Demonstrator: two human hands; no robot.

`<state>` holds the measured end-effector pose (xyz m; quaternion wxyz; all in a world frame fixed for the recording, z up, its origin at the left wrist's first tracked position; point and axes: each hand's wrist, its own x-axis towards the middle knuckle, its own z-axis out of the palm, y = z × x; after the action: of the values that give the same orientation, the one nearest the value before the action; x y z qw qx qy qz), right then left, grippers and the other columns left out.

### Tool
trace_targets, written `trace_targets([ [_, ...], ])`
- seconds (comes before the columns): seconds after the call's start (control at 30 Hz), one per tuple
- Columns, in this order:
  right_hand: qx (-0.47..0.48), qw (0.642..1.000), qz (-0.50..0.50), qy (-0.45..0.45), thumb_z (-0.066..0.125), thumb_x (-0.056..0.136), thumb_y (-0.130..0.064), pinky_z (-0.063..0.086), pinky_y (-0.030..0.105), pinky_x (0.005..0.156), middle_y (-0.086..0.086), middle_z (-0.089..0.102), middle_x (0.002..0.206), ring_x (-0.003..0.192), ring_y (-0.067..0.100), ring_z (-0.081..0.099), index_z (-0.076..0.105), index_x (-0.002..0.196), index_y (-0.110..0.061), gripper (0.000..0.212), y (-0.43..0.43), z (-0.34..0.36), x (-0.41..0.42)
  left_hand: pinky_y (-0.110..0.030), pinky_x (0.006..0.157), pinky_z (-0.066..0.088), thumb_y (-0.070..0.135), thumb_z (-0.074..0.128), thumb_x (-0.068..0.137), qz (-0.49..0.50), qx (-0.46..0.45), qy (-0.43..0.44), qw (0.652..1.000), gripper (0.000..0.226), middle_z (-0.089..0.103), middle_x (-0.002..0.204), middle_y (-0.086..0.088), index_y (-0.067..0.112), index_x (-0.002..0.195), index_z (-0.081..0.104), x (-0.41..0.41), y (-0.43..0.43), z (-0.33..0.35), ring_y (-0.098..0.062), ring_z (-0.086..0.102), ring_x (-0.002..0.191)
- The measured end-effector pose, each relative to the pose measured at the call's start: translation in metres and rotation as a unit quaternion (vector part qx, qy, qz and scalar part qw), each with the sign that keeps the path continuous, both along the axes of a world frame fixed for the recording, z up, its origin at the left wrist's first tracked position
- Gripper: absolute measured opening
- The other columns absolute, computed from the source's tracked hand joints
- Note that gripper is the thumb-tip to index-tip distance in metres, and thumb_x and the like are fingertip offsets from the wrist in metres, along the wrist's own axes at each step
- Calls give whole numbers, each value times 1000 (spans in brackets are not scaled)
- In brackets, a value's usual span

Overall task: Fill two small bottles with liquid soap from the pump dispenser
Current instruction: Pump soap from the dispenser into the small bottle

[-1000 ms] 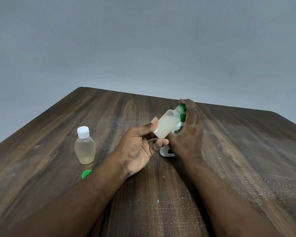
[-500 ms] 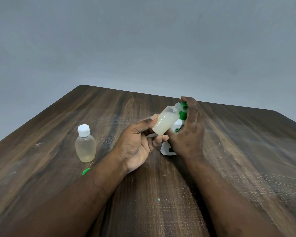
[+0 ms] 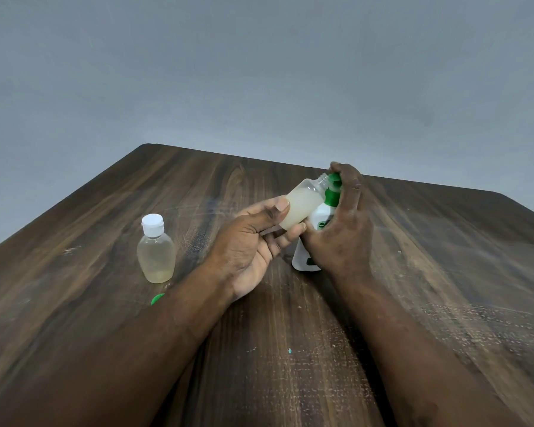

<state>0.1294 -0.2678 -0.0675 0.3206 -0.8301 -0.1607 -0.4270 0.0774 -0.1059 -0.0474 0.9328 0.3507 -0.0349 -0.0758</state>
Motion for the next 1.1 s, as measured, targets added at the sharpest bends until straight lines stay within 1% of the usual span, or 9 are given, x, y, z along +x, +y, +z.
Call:
trace_targets([
  [0.07, -2, 1000, -4, -1, 71, 71, -43, 60, 40, 81, 9, 52, 148, 113, 31, 65, 28, 151, -28, 92, 1, 1, -2, -26, 74, 63, 12, 73, 84, 1, -1, -6, 1000, 46, 73, 121, -24, -7, 125, 66, 0, 0, 0, -30, 75, 99],
  [0.13, -2, 1000, -8, 0, 70, 72, -46, 61, 45, 81, 9, 51, 148, 113, 31, 65, 28, 151, -28, 91, 2, 2, -3, -27, 77, 63, 11, 72, 85, 1, 0, -11, 1000, 45, 74, 120, -23, -7, 126, 65, 0, 0, 0, -29, 75, 99],
  [0.2, -2, 1000, -11, -1, 69, 73, -47, 61, 46, 79, 10, 51, 148, 114, 30, 64, 29, 151, -27, 91, 3, 2, -3, -28, 79, 64, 11, 73, 85, 0, 0, -12, 1000, 45, 74, 120, -23, -7, 126, 66, 1, 1, 0, -29, 75, 100],
  [0.37, -11, 999, -32, -13, 73, 74, -47, 60, 45, 84, 11, 51, 149, 122, 29, 59, 31, 154, -22, 93, 4, 0, -5, -27, 74, 62, 12, 74, 85, 4, -10, -2, 1000, 45, 73, 120, -25, -9, 123, 66, 1, 1, -1, -32, 74, 100],
  [0.53, -28, 997, -59, -35, 71, 75, -45, 57, 42, 92, 14, 49, 152, 130, 32, 55, 35, 155, -16, 93, 4, -1, -5, -26, 72, 62, 14, 75, 84, 4, -15, 6, 1000, 46, 73, 118, -26, -9, 122, 66, 1, 0, -1, -33, 73, 101],
  [0.67, -41, 995, -85, -46, 67, 74, -47, 48, 34, 94, 15, 49, 152, 131, 32, 53, 37, 155, -13, 92, 6, -1, -6, -25, 71, 62, 15, 73, 86, 2, -16, 5, 1000, 43, 72, 120, -27, -10, 121, 66, 1, 0, -2, -32, 73, 101],
  [0.83, -42, 994, -91, -46, 66, 73, -48, 55, 42, 90, 15, 48, 152, 129, 33, 53, 36, 155, -15, 93, 5, -1, -7, -25, 71, 62, 15, 73, 88, 3, -16, 6, 1000, 44, 72, 122, -26, -9, 124, 65, 1, 0, -2, -31, 72, 101],
  [1.0, -56, 991, -113, -54, 67, 75, -54, 52, 38, 87, 14, 50, 151, 124, 30, 51, 39, 154, -13, 93, 5, -2, -6, -25, 72, 62, 14, 73, 88, 12, -16, 2, 1000, 46, 71, 123, -28, -11, 125, 64, 1, 1, -3, -31, 72, 99],
  [1.1, -64, 988, -131, -56, 66, 75, -56, 46, 35, 88, 15, 53, 148, 122, 31, 51, 44, 152, -12, 91, 5, -1, -6, -25, 71, 62, 13, 72, 89, 14, -19, -1, 1000, 42, 72, 119, -27, -11, 123, 65, 1, 1, -3, -28, 74, 93],
])
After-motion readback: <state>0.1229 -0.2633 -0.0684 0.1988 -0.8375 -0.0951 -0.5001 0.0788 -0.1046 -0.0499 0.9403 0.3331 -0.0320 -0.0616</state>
